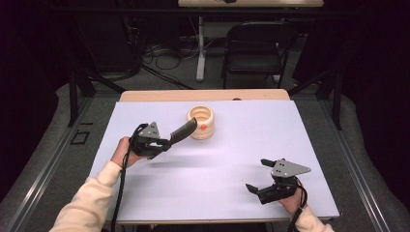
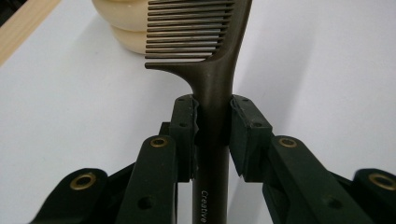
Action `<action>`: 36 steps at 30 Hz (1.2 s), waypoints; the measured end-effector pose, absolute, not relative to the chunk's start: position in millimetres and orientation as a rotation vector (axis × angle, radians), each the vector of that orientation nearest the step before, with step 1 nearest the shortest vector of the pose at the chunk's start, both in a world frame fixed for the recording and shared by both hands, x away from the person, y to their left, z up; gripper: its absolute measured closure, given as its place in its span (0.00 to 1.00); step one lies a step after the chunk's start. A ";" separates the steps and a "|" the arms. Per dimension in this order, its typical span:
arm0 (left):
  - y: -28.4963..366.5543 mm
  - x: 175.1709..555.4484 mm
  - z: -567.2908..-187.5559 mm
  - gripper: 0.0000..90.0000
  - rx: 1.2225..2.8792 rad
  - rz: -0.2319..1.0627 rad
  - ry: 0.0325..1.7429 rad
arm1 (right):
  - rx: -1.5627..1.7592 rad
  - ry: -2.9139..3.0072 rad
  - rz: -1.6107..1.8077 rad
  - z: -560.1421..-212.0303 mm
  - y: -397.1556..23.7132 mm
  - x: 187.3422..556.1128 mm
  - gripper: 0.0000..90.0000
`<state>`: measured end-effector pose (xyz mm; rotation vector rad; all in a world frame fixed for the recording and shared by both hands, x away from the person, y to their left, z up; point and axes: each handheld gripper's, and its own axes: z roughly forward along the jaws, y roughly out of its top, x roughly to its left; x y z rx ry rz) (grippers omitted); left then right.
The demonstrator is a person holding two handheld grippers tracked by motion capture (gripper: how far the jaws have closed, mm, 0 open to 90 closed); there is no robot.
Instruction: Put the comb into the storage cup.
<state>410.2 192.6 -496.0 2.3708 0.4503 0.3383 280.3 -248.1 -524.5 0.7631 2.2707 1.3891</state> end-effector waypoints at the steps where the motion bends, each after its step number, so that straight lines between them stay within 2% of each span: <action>1: 193.0 410.3 -495.7 0.80 2.367 0.344 0.451 | 0.763 2.271 1.389 -524.5 -248.1 280.3 0.00; 36: 188.1 420.6 -493.4 0.80 2.207 0.464 0.631 | 0.770 2.269 1.387 -524.4 -248.4 280.5 0.00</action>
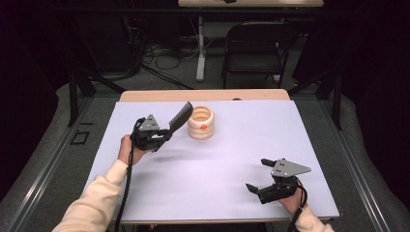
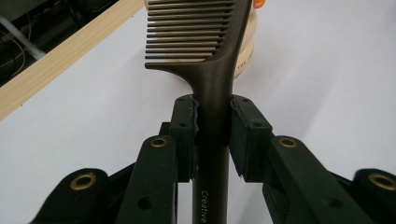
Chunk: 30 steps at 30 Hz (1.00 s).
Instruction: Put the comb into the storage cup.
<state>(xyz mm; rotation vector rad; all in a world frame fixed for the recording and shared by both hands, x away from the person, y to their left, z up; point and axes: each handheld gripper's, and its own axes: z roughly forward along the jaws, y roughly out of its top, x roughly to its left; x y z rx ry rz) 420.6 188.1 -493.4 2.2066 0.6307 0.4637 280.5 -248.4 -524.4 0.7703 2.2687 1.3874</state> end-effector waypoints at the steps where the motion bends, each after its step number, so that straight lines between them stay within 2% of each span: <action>1: 187.8 420.8 -492.8 0.80 2.200 0.466 0.638 | 0.770 2.269 1.388 -524.4 -248.4 280.6 0.00; 30: 177.5 434.4 -480.3 0.80 2.143 0.523 0.688 | 0.774 2.264 1.387 -524.4 -249.1 281.0 0.00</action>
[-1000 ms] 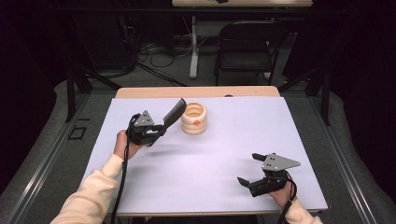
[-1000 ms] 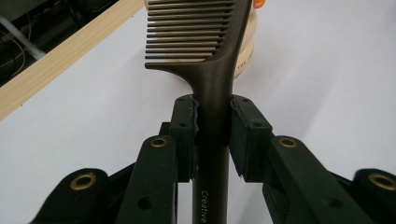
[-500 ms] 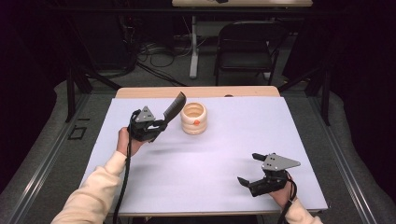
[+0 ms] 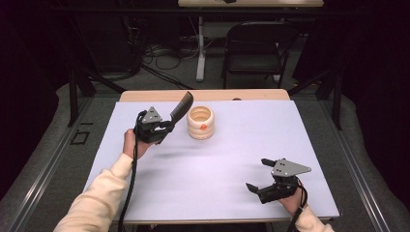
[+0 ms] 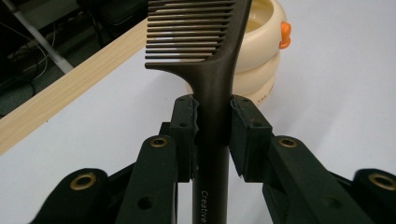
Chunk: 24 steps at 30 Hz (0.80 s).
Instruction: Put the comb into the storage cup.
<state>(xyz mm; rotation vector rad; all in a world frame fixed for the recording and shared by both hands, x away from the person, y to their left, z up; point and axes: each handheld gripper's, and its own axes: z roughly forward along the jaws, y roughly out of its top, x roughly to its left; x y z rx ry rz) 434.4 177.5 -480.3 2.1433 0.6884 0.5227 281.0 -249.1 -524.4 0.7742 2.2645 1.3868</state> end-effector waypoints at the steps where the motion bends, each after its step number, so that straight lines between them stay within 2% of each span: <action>1: 177.0 434.8 -479.8 0.80 2.140 0.525 0.690 | 0.774 2.265 1.387 -524.4 -249.1 281.0 0.00; 24: 166.8 446.8 -471.5 0.80 2.116 0.545 0.697 | 0.776 2.260 1.391 -524.5 -249.3 281.1 0.00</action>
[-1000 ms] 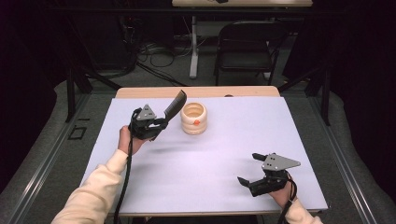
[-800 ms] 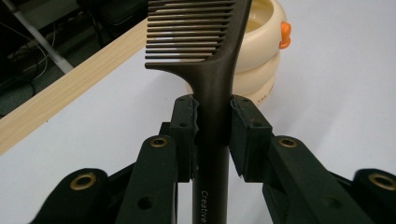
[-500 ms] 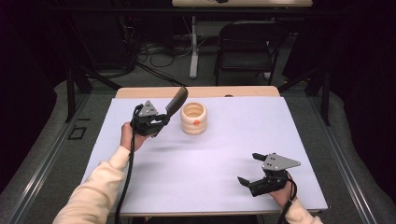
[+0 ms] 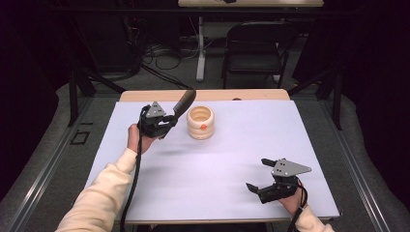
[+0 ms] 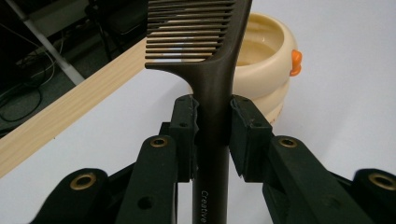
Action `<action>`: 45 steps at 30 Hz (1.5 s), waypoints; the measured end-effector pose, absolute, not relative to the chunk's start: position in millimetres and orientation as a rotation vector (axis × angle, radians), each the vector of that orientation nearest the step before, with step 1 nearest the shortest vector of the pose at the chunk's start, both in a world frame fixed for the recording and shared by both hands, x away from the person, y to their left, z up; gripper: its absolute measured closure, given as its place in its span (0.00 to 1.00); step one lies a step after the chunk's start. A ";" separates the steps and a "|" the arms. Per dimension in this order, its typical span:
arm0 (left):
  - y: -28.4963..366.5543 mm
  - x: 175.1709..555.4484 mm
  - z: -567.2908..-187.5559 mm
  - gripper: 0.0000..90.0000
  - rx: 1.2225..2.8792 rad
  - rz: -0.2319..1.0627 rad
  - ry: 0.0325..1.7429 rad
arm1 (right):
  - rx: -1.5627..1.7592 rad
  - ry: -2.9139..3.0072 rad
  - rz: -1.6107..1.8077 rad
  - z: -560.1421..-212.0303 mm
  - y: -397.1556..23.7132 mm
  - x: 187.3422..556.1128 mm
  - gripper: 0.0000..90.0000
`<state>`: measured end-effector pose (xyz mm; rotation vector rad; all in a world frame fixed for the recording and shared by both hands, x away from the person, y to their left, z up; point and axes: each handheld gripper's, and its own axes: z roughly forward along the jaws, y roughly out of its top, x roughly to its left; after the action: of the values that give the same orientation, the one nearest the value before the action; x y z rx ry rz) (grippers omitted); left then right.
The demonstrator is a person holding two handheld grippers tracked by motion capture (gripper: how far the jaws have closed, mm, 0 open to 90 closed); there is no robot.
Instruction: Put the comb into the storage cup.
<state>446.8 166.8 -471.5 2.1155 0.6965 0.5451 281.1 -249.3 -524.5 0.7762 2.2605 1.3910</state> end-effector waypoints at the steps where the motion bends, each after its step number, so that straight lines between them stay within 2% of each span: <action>1: 166.3 447.2 -471.3 0.80 2.107 0.544 0.702 | 0.776 2.261 1.391 -524.5 -249.3 281.1 0.00; 45: 132.9 464.1 -454.0 0.80 1.999 0.590 0.678 | 0.776 2.258 1.391 -524.6 -250.0 281.4 0.00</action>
<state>464.1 132.9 -454.0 1.9992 0.6779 0.5897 281.4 -250.0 -524.6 0.7755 2.2578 1.3912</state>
